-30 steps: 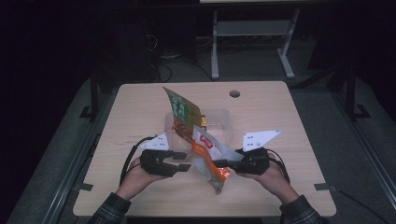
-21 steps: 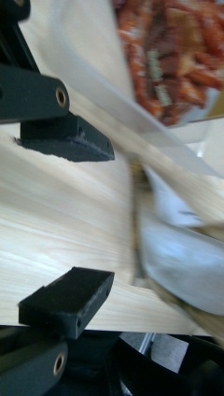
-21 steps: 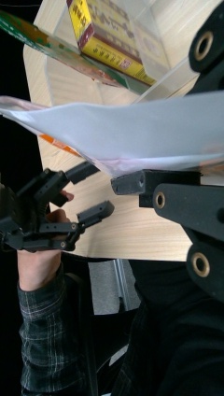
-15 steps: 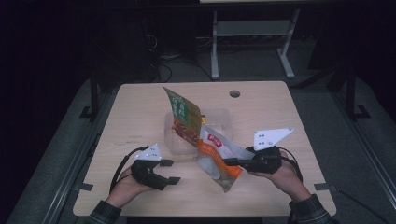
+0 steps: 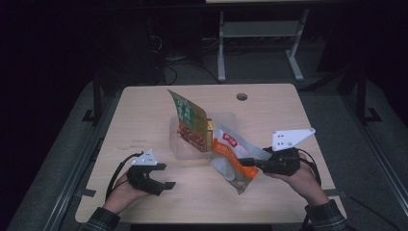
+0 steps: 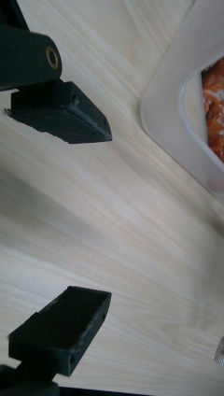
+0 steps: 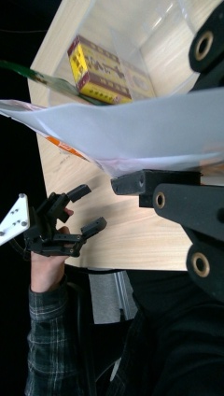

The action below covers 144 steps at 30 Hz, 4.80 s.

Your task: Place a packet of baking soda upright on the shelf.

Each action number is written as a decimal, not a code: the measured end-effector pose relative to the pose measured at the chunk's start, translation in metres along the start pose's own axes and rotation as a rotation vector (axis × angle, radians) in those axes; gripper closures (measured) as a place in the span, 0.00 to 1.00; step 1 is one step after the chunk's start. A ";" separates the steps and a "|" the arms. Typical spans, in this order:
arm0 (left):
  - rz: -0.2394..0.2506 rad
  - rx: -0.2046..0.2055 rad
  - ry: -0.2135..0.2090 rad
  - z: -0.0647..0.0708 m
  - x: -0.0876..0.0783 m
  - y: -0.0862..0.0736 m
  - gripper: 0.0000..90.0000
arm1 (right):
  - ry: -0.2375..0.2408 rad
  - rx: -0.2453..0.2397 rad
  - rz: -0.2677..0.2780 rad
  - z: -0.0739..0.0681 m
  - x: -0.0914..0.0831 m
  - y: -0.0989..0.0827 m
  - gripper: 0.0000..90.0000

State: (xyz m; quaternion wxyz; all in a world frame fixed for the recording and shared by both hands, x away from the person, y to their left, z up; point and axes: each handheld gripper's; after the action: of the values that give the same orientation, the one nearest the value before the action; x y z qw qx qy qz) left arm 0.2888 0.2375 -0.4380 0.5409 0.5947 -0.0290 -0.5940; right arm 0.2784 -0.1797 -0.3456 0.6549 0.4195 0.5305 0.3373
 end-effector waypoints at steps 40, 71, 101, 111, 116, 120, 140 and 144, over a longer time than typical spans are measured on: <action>-0.006 0.012 0.017 -0.001 0.006 -0.001 0.20 | -0.204 0.076 0.028 0.081 0.004 0.022 1.00; -0.019 0.011 0.003 0.001 0.008 -0.001 0.20 | -0.264 0.134 -0.037 0.118 0.042 0.007 1.00; -0.043 0.023 -0.005 0.004 0.011 -0.002 0.20 | -0.278 0.126 -0.112 0.118 0.060 -0.004 1.00; -0.043 0.023 -0.007 0.005 0.012 -0.002 0.20 | -0.314 0.112 -0.131 0.115 0.064 -0.002 0.93; -0.042 0.022 -0.008 0.004 0.011 -0.002 0.20 | -0.316 0.138 -0.113 0.114 0.057 -0.001 0.73; -0.044 0.025 -0.009 0.005 0.012 -0.002 0.20 | -0.345 0.153 -0.109 0.113 0.051 0.000 0.52; -0.048 0.044 -0.009 0.005 0.010 -0.001 0.20 | -0.386 0.148 -0.121 0.083 0.011 -0.016 0.30; -0.049 0.044 -0.009 0.005 0.010 -0.001 0.20 | -0.373 0.152 -0.135 0.072 0.007 -0.027 0.30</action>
State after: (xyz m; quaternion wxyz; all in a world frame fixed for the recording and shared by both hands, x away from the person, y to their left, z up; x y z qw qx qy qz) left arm 0.2873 0.2280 -0.4442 0.5128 0.6041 -0.0298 -0.6093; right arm 0.3501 -0.1983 -0.3666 0.7294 0.4862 0.4509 0.1681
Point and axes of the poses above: each handheld gripper's, and its own axes: x roughly forward along the jaws, y roughly out of its top, z roughly to its right, and after that the axes turned 12 degrees about -x, right-handed
